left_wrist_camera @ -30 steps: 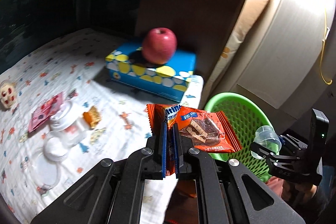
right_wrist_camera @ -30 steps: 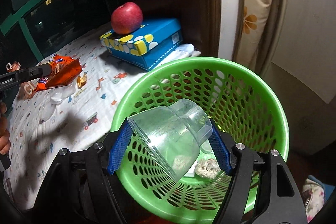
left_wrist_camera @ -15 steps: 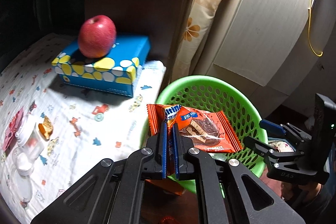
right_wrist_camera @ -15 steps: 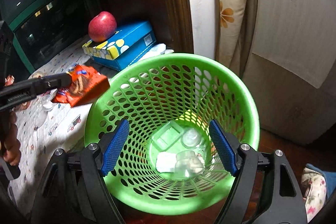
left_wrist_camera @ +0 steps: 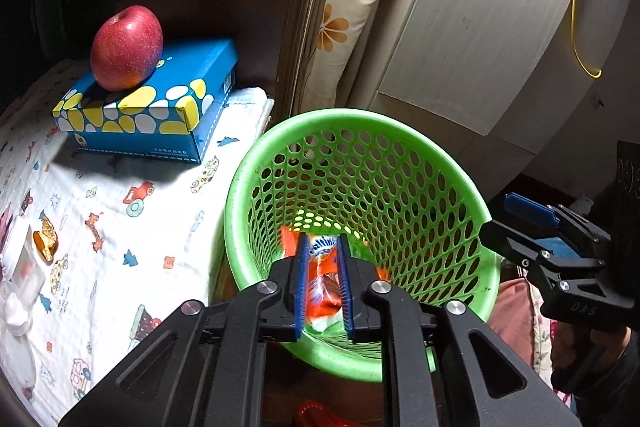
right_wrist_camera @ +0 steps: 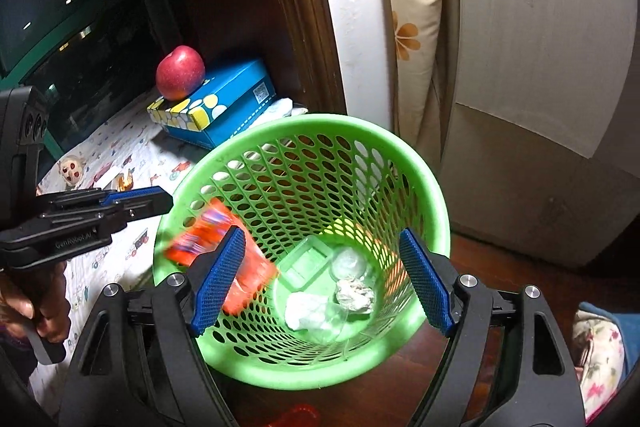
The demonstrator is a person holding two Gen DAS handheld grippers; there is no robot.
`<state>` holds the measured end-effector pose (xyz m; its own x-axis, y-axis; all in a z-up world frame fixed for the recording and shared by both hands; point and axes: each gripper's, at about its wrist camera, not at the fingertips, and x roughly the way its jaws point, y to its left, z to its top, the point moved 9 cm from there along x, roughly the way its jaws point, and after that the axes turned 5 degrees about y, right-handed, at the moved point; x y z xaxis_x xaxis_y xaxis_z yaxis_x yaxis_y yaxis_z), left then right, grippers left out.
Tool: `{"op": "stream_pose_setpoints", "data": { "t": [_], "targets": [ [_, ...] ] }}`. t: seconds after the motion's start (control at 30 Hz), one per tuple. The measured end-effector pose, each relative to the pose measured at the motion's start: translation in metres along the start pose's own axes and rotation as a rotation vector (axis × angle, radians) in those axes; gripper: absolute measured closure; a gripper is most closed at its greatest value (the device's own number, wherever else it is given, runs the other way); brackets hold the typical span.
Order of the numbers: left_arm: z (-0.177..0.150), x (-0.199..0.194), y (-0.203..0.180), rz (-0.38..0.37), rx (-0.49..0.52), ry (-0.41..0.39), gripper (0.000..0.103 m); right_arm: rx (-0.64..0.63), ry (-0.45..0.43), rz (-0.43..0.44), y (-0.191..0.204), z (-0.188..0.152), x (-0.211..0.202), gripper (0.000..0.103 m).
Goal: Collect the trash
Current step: 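Lower the orange wafer wrapper into the green basket and open the left tool, then move both open tools back over the bed toward the remaining trash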
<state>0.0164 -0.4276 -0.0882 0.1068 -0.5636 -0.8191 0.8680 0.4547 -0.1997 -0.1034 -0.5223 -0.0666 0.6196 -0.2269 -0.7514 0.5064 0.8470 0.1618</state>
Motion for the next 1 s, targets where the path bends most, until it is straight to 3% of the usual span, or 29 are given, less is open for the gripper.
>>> {"op": "stream_pose_setpoints", "data": {
  "t": [0.23, 0.3, 0.53, 0.7, 1.0],
  "targets": [
    [-0.013, -0.018, 0.024, 0.031, -0.048, -0.015, 0.077, -0.033, -0.008, 0.032, 0.021, 0.004, -0.002, 0.024],
    [-0.018, -0.027, 0.039, 0.061, -0.07, -0.022, 0.069, -0.048, -0.009, 0.045, 0.032, 0.005, -0.001, 0.024],
    [-0.035, -0.065, 0.103, 0.159, -0.175, -0.059, 0.066, -0.111, -0.001, 0.103, 0.078, 0.012, 0.009, 0.023],
    [-0.053, -0.089, 0.152, 0.25, -0.248, -0.081, 0.057, -0.162, 0.006, 0.139, 0.113, 0.016, 0.016, 0.022],
    [-0.106, -0.13, 0.243, 0.374, -0.416, -0.087, 0.051, -0.252, 0.042, 0.216, 0.183, 0.018, 0.037, 0.022]
  ]
}}
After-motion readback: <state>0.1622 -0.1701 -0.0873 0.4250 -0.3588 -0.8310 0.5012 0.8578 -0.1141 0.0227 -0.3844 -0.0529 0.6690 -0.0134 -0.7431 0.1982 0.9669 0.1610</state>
